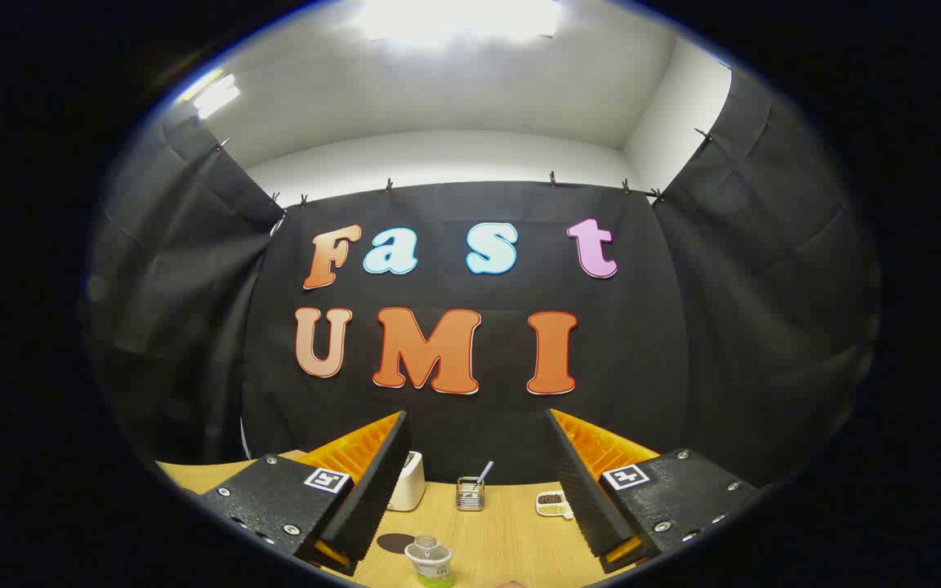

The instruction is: Take the bottle from table, then pour the juice into the cup, finally place the bottle on the coaster

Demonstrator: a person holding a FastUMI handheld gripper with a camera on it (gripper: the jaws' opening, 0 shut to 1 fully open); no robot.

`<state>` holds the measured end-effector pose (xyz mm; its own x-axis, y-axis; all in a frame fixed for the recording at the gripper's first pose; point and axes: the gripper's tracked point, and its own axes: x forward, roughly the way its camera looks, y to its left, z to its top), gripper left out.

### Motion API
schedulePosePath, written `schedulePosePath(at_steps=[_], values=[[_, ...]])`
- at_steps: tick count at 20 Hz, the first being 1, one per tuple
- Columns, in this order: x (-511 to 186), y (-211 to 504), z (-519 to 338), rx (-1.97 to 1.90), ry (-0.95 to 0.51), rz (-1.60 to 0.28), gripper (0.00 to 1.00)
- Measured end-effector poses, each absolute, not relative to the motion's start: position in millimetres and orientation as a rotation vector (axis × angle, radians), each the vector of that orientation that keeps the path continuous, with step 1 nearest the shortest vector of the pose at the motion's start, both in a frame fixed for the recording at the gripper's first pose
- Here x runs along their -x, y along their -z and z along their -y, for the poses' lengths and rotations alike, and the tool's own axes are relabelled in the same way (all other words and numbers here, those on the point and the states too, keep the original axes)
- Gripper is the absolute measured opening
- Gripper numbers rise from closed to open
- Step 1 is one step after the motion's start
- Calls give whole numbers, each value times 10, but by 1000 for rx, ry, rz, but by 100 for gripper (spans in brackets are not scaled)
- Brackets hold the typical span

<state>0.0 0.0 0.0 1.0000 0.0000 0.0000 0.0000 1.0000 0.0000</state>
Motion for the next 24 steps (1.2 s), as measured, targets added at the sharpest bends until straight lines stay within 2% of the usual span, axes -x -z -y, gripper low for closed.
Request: schedulePosePath(at_steps=[16, 24], values=[[-21, 52, -26, -4, -27, 17, 97], [-20, 300, -112, 2, -51, 22, 97]])
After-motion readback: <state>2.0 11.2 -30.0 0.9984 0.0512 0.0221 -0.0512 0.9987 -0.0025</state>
